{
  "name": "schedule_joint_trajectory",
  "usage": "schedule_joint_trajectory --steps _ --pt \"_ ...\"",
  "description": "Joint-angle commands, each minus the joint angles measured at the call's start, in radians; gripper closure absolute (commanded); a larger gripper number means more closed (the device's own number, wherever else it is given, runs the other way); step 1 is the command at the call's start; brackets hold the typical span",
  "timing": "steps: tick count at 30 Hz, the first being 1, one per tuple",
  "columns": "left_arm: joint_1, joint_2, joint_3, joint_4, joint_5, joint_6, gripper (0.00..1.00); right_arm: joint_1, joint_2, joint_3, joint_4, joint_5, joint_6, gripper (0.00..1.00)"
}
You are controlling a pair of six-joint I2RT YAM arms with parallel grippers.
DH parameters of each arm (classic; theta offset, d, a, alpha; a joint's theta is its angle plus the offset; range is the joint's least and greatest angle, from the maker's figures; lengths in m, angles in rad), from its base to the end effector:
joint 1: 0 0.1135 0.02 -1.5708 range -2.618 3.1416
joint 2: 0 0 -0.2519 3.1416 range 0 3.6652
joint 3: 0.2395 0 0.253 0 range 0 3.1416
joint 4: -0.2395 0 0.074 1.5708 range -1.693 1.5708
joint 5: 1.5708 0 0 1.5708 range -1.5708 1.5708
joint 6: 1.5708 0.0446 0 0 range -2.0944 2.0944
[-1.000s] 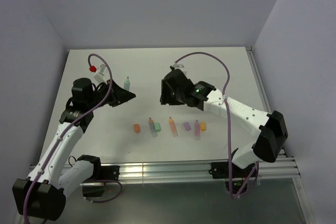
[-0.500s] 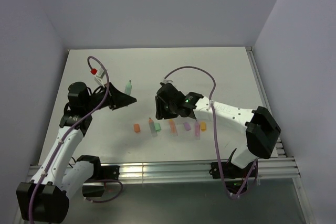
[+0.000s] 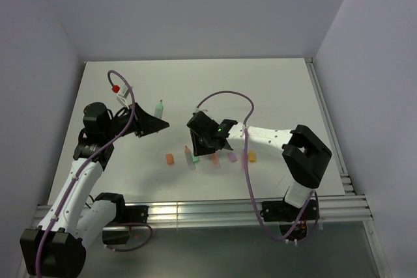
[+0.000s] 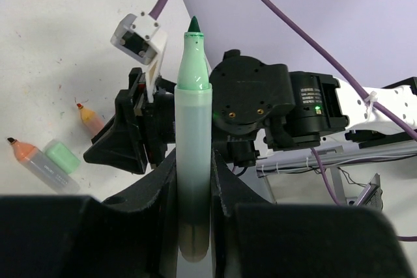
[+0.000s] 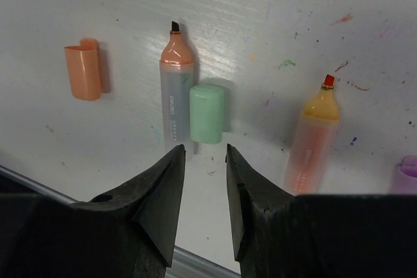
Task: Insert the pens into the pen caps
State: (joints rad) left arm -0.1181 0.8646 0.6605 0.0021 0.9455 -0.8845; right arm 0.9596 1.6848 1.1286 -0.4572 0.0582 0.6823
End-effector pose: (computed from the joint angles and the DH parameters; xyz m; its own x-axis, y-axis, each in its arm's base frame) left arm 0.2017 -0.0604 0.2940 -0.7898 -0.3623 -0.4950 0.3894 0.3273 -0.8609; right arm 0.2040 0.2866 0.1844 -0.8824 -0.1623 -0.4417 -0.3137 0.9024 0.2953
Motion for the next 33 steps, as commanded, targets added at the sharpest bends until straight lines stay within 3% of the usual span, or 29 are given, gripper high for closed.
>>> schedule_joint_trajectory --steps 1,33 --pt "0.006 -0.019 0.008 0.024 0.021 0.022 1.00 0.007 0.019 0.003 0.034 0.003 0.002 0.60" --pt "0.006 -0.019 -0.012 0.019 0.021 0.038 1.00 0.008 0.138 0.003 0.072 -0.021 0.003 0.59"
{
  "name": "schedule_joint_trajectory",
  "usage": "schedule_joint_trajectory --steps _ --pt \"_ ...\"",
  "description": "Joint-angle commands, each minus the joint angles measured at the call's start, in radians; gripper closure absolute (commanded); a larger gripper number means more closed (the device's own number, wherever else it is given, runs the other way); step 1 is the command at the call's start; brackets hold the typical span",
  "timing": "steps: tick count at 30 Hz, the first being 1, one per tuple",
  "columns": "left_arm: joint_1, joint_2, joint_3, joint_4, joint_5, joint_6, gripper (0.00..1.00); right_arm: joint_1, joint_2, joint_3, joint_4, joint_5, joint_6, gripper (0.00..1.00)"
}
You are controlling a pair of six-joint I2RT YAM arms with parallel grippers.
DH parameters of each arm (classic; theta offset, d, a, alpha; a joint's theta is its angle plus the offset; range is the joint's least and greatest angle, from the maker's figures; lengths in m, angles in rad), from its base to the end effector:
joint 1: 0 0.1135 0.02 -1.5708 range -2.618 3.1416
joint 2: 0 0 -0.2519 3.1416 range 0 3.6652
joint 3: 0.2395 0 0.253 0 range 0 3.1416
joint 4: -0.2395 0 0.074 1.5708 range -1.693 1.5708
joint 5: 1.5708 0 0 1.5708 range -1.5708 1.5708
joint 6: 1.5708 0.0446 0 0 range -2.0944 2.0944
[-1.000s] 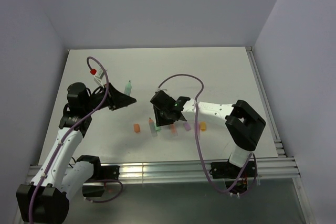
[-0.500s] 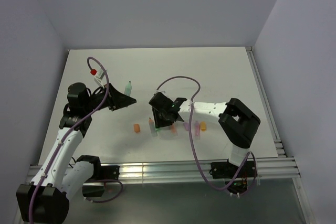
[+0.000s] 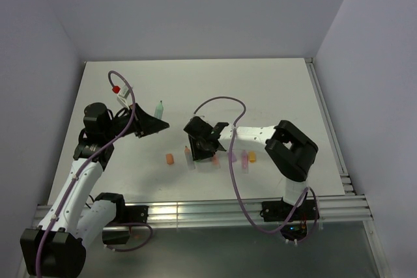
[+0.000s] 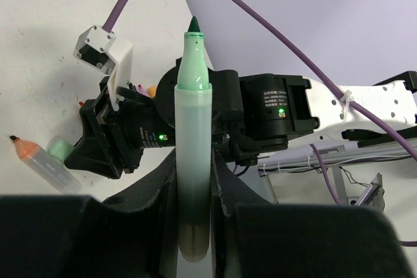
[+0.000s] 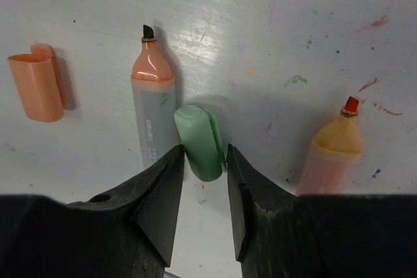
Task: Insert the pens into the pen caps
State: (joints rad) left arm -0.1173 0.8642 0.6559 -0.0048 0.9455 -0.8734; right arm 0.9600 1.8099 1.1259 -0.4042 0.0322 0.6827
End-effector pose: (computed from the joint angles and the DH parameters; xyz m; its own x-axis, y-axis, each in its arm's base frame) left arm 0.2015 -0.0602 0.2918 -0.7907 -0.3586 -0.4963 0.3884 0.3327 -0.8593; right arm 0.2094 0.2966 0.1444 -0.9053 -0.1936 -0.3781 -0.3081 0.9120 0.2707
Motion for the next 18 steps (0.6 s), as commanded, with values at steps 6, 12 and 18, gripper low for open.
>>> schedule_joint_trajectory --steps 6,12,18 --pt "0.005 -0.021 -0.009 0.025 0.019 0.028 1.00 0.008 0.025 0.008 0.021 0.006 0.003 0.59" --pt "0.005 -0.021 -0.007 0.022 0.019 0.030 1.00 0.008 0.052 0.032 0.001 0.006 -0.009 0.59" --pt "0.005 -0.018 -0.013 0.025 0.019 0.028 1.00 0.008 0.081 0.060 -0.012 0.008 -0.017 0.59"
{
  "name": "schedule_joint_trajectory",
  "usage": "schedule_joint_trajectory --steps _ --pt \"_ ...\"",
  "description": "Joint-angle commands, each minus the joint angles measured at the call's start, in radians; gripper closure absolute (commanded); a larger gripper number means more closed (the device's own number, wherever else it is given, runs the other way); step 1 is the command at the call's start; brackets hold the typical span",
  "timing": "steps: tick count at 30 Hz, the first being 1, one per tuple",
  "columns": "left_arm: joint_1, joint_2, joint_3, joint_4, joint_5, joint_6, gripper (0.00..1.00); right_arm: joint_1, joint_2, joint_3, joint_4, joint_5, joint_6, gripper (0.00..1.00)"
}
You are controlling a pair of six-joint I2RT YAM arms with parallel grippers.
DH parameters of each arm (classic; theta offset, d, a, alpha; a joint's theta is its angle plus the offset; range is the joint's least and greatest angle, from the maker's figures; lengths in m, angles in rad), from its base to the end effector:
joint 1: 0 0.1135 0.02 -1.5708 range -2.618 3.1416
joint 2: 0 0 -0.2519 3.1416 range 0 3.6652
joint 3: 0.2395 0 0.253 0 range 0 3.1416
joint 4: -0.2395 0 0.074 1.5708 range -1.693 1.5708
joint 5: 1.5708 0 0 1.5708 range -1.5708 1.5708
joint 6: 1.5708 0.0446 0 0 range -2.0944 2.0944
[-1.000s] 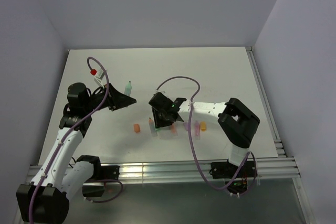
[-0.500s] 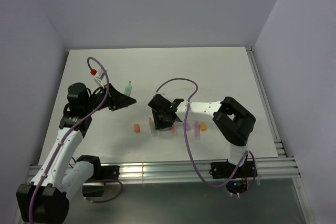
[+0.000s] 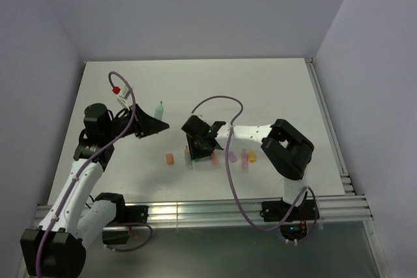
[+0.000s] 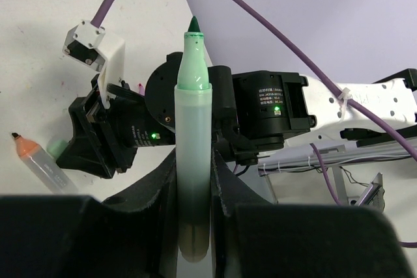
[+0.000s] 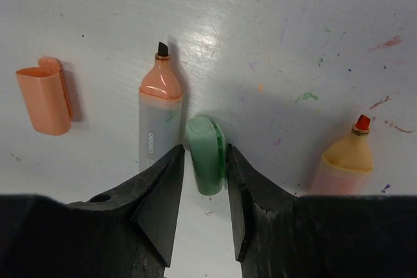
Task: Insert the pens into the pen caps
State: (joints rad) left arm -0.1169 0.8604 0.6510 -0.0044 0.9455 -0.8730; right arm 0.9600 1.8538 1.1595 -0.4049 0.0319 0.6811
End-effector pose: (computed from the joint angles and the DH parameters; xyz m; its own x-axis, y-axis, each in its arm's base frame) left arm 0.2008 -0.0600 0.2908 -0.7907 -0.3587 -0.4961 0.3880 0.3331 -0.8593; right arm 0.2142 0.3035 0.1386 -0.9072 -0.1985 -0.3708 -0.3079 0.9141 0.2640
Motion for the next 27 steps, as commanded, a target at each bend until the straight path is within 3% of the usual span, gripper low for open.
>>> schedule_joint_trajectory --steps 1,4,6,10,13,18,27 --pt "0.005 -0.014 -0.008 0.023 0.018 0.029 1.00 0.008 0.041 0.029 -0.012 0.007 -0.014 0.60" --pt "0.005 -0.014 -0.011 0.024 0.018 0.028 1.00 0.008 0.050 0.031 -0.015 0.008 -0.012 0.61" --pt "0.005 -0.015 -0.013 0.026 0.019 0.026 1.00 0.008 0.056 0.031 -0.018 0.005 -0.011 0.68" --pt "0.005 -0.015 -0.019 0.033 0.021 0.022 1.00 0.008 0.045 0.020 -0.017 0.013 -0.002 0.90" --pt "0.005 -0.015 -0.025 0.049 0.022 0.017 1.00 0.006 0.009 0.005 -0.021 0.029 0.009 1.00" --pt "0.005 -0.027 -0.063 0.144 0.041 -0.038 1.00 -0.015 -0.134 -0.012 -0.040 0.066 0.026 1.00" --pt "0.002 -0.021 -0.119 0.398 0.035 -0.182 1.00 -0.193 -0.438 0.031 0.020 0.011 0.029 1.00"
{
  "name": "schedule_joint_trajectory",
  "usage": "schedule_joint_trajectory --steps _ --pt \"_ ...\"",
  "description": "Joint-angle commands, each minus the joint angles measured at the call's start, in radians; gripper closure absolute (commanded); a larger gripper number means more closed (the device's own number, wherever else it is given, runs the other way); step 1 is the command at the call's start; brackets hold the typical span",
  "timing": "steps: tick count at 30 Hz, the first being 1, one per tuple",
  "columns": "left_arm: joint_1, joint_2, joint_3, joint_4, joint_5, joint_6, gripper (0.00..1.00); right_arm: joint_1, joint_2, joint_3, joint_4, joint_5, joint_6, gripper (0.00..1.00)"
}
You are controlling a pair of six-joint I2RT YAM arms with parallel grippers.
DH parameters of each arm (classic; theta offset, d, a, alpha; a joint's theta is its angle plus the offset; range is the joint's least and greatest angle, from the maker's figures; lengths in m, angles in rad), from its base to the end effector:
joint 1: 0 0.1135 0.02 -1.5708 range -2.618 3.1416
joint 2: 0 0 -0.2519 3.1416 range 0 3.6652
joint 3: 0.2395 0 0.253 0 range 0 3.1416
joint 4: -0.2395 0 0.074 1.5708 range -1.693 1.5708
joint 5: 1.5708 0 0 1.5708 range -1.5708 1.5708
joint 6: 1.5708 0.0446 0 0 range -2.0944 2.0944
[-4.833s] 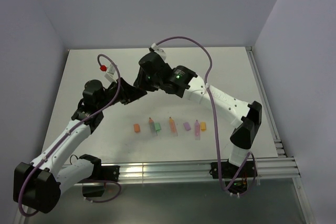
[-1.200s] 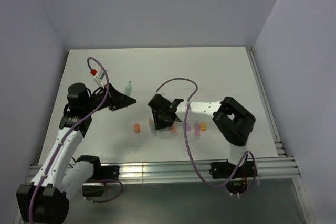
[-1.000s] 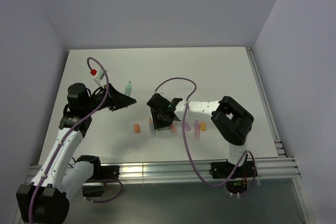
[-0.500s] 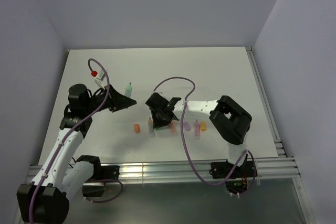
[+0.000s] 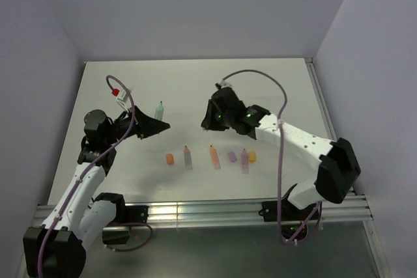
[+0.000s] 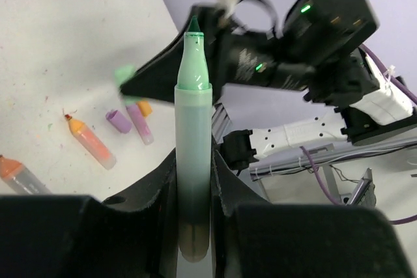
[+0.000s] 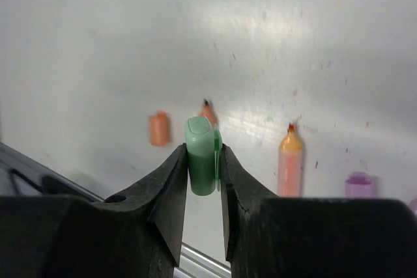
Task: Insert the pens into the pen caps
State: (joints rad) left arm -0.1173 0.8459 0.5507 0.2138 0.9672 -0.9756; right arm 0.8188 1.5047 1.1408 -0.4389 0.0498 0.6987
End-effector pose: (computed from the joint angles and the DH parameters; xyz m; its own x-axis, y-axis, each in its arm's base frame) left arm 0.1989 -0.0604 0.2799 -0.7751 -0.3819 -0.5034 0.4273 0.2701 -0.8628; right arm 0.2317 0.2444 0.2482 -0.8302 0.0529 -0.5549 -0.2244 0.8796 0.4194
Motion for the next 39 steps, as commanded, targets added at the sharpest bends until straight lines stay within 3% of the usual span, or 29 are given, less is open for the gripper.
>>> schedule_joint_trajectory --steps 1,4,11,19,39 --pt "-0.001 -0.002 -0.029 0.229 0.007 -0.104 1.00 -0.067 -0.107 0.054 0.072 -0.019 0.015 1.00" --pt "-0.034 0.024 -0.069 0.385 -0.048 -0.193 1.00 -0.127 -0.152 0.069 0.170 -0.091 0.038 1.00" --pt "-0.241 0.214 -0.011 0.570 -0.169 -0.241 1.00 -0.173 -0.161 0.131 0.318 -0.203 0.059 1.00" --pt "-0.280 0.332 -0.009 0.812 -0.177 -0.368 1.00 -0.202 -0.181 0.073 0.500 -0.297 0.139 1.00" --pt "-0.332 0.364 0.034 0.796 -0.183 -0.353 1.00 -0.184 -0.156 0.057 0.578 -0.312 0.183 1.00"
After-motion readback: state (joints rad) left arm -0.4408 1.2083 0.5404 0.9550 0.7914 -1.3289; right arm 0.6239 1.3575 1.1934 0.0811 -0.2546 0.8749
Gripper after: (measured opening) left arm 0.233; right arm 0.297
